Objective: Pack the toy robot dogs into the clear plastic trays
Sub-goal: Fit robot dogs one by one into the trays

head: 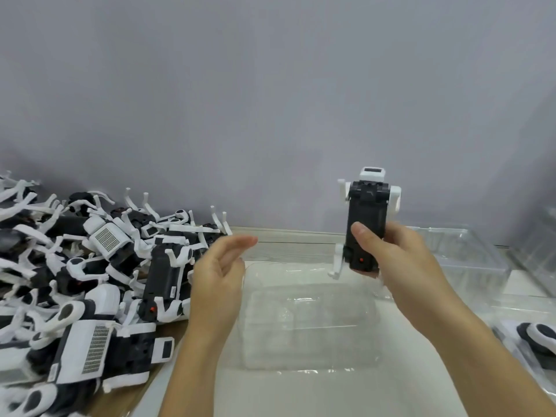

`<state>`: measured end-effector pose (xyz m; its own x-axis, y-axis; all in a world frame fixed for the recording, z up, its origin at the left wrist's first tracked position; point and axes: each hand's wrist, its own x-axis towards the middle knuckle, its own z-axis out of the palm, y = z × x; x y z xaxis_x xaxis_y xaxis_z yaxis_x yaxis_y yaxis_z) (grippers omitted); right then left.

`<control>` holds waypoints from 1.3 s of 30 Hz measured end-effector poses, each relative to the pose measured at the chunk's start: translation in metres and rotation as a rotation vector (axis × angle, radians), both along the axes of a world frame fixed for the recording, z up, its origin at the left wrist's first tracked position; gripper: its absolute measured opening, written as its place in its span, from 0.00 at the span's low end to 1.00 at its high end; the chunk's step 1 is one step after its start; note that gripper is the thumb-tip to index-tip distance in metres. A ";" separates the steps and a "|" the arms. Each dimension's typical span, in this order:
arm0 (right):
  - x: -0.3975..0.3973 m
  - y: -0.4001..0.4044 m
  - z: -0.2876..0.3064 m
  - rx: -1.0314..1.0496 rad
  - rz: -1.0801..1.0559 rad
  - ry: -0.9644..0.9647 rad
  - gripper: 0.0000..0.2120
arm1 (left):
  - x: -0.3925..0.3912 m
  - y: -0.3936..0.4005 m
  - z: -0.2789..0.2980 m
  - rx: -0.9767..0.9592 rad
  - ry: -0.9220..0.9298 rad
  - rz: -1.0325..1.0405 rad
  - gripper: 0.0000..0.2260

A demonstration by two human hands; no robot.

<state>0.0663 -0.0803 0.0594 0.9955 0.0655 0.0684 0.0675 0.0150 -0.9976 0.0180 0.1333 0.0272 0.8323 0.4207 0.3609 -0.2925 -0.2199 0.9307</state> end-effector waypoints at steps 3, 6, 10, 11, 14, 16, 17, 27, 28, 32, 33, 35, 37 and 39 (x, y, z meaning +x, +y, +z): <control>0.003 -0.003 0.006 -0.214 0.017 -0.115 0.03 | 0.010 -0.003 -0.018 -0.007 0.215 -0.018 0.20; 0.012 0.004 0.017 -0.420 0.091 -0.206 0.09 | 0.017 -0.005 -0.029 -0.032 0.335 -0.042 0.19; 0.018 0.018 0.012 -0.664 0.205 -0.290 0.09 | 0.020 -0.002 -0.030 -0.135 0.411 -0.026 0.16; 0.016 0.022 0.005 -0.675 0.230 -0.293 0.11 | 0.020 -0.002 -0.030 -0.160 0.415 -0.026 0.16; 0.010 0.031 -0.010 -0.676 0.258 -0.279 0.15 | 0.021 -0.002 -0.028 -0.207 0.404 -0.013 0.14; 0.011 0.033 -0.014 -0.762 0.236 -0.319 0.13 | 0.020 -0.001 -0.027 -0.212 0.406 -0.001 0.14; 0.010 0.033 -0.014 -0.806 0.234 -0.334 0.12 | 0.020 -0.002 -0.026 -0.210 0.406 0.003 0.14; 0.002 0.041 -0.016 -0.955 0.259 -0.347 0.15 | 0.019 -0.005 -0.023 -0.227 0.435 0.042 0.13; 0.002 0.042 -0.016 -0.948 0.265 -0.337 0.15 | 0.019 -0.004 -0.024 -0.223 0.440 0.045 0.13; 0.001 0.045 -0.020 -0.914 0.272 -0.316 0.12 | 0.018 -0.004 -0.024 -0.206 0.446 0.052 0.12; 0.002 0.046 -0.021 -0.916 0.263 -0.326 0.12 | 0.018 -0.004 -0.023 -0.203 0.446 0.048 0.11; 0.002 0.046 -0.023 -0.920 0.258 -0.338 0.12 | 0.017 -0.004 -0.023 -0.200 0.435 0.024 0.09; 0.003 0.046 -0.023 -0.918 0.261 -0.337 0.12 | 0.017 -0.004 -0.023 -0.194 0.417 -0.008 0.09; 0.003 0.046 -0.024 -0.914 0.255 -0.343 0.12 | 0.019 -0.003 -0.024 -0.195 0.430 -0.006 0.07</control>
